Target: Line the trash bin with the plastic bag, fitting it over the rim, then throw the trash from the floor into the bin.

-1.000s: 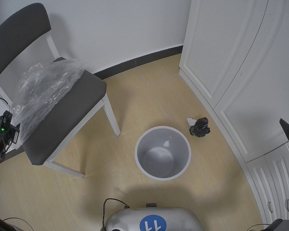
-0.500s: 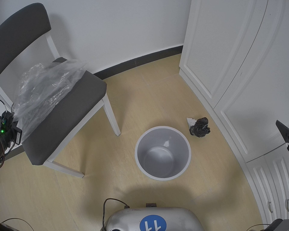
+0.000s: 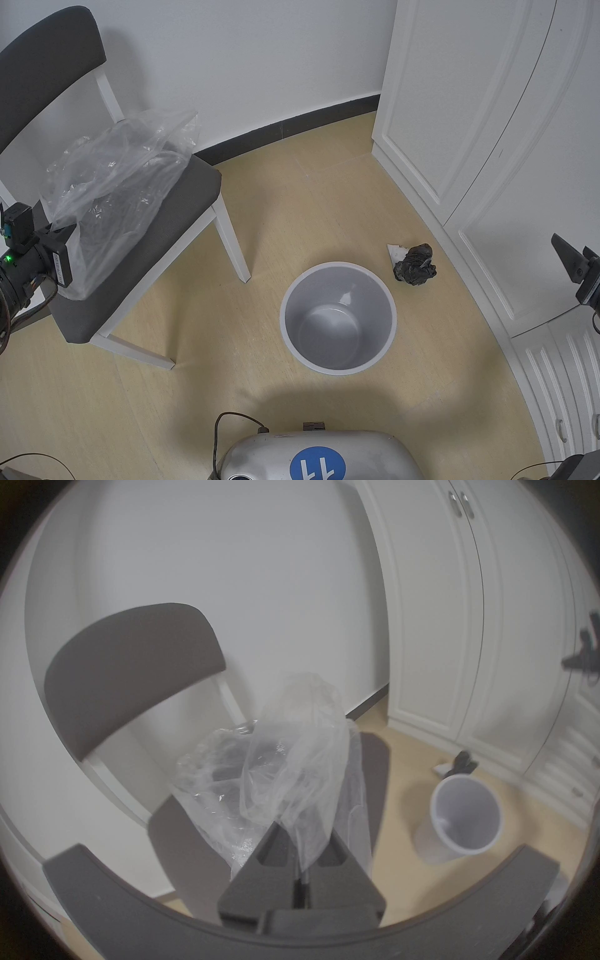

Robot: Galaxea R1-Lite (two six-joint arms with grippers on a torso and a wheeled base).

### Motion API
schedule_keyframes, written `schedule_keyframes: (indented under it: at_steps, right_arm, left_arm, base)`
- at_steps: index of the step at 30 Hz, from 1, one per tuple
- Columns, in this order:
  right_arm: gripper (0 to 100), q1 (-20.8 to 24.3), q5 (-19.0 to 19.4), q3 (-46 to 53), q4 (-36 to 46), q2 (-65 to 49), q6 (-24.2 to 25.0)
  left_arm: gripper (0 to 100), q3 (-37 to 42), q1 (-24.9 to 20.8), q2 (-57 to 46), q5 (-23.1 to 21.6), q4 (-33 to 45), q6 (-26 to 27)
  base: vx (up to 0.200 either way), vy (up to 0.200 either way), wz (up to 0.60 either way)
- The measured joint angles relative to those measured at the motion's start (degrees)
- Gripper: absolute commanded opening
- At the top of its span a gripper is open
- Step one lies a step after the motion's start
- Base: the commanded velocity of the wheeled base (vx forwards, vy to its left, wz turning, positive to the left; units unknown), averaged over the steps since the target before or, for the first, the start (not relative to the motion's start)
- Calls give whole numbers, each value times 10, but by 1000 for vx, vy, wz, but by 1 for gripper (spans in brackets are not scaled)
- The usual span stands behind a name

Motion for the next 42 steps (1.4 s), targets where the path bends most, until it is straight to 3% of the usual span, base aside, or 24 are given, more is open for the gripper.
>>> schedule_keyframes:
  at_steps: [7, 18, 24, 34, 42]
  right_arm:
    - [100, 53, -35, 14, -22, 36, 0]
    - [100, 58, -39, 20, -23, 53, 0]
    - [100, 58, -37, 28, -22, 56, 1]
    - [100, 72, -34, 45, -28, 87, 21]
    - [100, 101, -33, 47, -28, 103, 54]
  left_arm:
    - [0, 17, -63, -61, 35, 37, -95]
    - [0, 176, -81, -215, 45, 46, -237]
    - [0, 196, -101, -244, 43, 42, -246]
    - [0, 141, -185, -218, 43, 34, -257]
    - [0, 107, -220, -209, 44, 39, -255]
  base:
    - [0, 0, 0]
    - [0, 0, 0]
    - [0, 0, 0]
    - [0, 0, 0]
    - [0, 0, 0]
